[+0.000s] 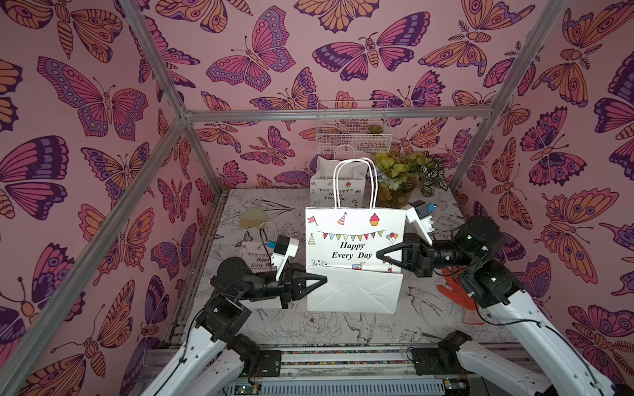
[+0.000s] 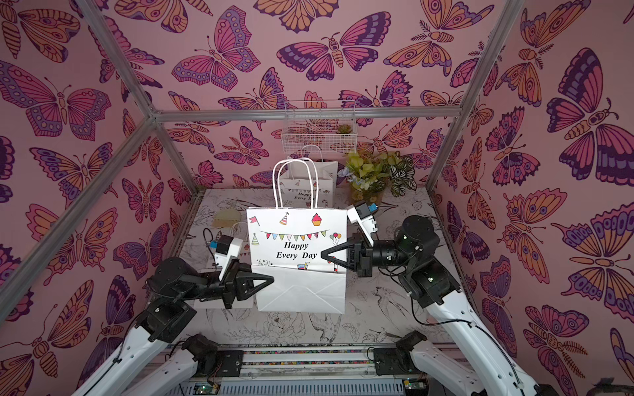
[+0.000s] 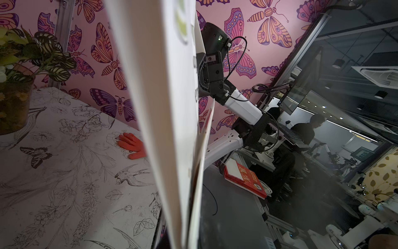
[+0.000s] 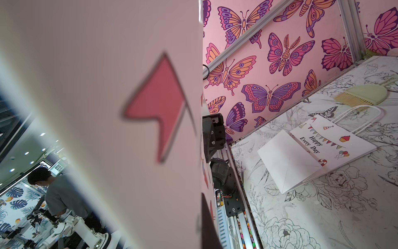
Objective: Put away the paper bag
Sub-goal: Press the paper bag.
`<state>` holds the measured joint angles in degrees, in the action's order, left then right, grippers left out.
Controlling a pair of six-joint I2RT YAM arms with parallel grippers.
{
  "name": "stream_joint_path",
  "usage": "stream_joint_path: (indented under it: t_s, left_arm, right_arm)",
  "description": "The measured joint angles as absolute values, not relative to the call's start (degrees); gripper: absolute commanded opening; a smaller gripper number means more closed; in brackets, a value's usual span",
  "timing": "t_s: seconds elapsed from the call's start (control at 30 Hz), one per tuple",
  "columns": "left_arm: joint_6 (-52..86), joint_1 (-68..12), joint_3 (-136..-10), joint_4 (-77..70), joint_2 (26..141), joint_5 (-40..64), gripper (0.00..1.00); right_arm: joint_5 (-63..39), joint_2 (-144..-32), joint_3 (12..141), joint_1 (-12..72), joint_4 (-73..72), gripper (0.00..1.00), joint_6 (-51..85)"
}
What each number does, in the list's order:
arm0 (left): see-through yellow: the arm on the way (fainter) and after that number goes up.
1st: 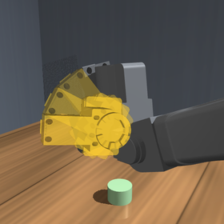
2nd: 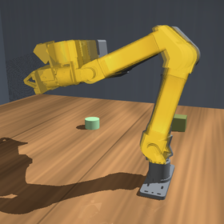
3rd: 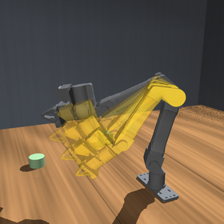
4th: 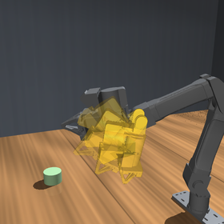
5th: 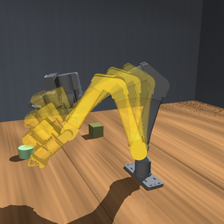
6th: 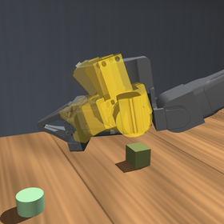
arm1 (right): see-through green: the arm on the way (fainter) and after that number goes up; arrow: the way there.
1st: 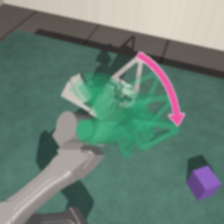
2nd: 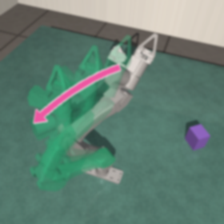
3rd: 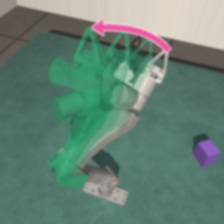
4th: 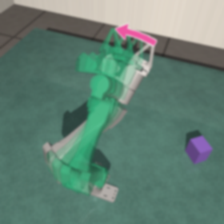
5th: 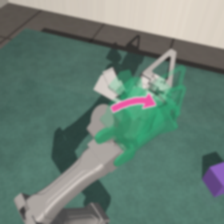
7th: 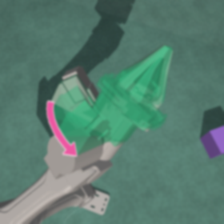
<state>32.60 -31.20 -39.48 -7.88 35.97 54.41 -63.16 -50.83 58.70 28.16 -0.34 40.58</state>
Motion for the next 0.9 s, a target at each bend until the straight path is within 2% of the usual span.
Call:
stream_joint_path:
  t_s: [0.1, 0.2, 0.27, 0.37, 0.43, 0.5, 0.73, 0.83, 0.9]
  left_arm:
    - [32.38, -31.22, -39.31, -7.57, 36.05, 53.41, 0.0]
    - [32.4, -31.22, -39.09, -7.44, 36.07, 52.1, 0.0]
    - [32.38, -31.22, -39.03, -7.31, 36.12, 51.24, 0.0]
    - [32.38, -31.27, -38.72, -7.22, 36.12, 50.35, 0.0]
    - [32.38, -31.29, -38.52, -7.22, 36.21, 49.78, 0.0]
    - [32.4, -31.31, -38.5, -7.27, 36.56, 49.41, 0.0]
    - [32.84, -31.31, -38.22, -7.18, 37.63, 48.77, 0.0]
    - [33.47, -31.29, -38.2, -6.81, 37.85, 48.75, 0.02]
    - [33.54, -31.29, -38.22, -6.94, 38.39, 48.88, 0.17]
  right_arm:
    - [-63.79, -50.22, 57.78, 28.16, -0.71, 0.3, 40.73]
    - [-64.64, -48.82, 56.73, 28.27, -0.62, 0.48, 40.58]
    - [-64.9, -47.77, 56.31, 28.56, -0.34, 0.53, 40.36]
    - [-65.19, -46.65, 56.14, 29.45, 0.71, 0.54, 39.38]
    - [-65.08, -46.33, 56.1, 29.82, 1.74, 0.48, 38.5]
    - [-64.47, -46.24, 56.05, 30.11, 3.51, 0.35, 36.73]
    - [-61.71, -47.29, 54.89, 30.26, 8.21, 0.01, 32.91]
    - [-60.66, -47.46, 54.83, 30.26, 8.45, 0.0, 32.18]
    - [-60.34, -47.46, 54.74, 30.26, 8.49, 0.0, 31.57]
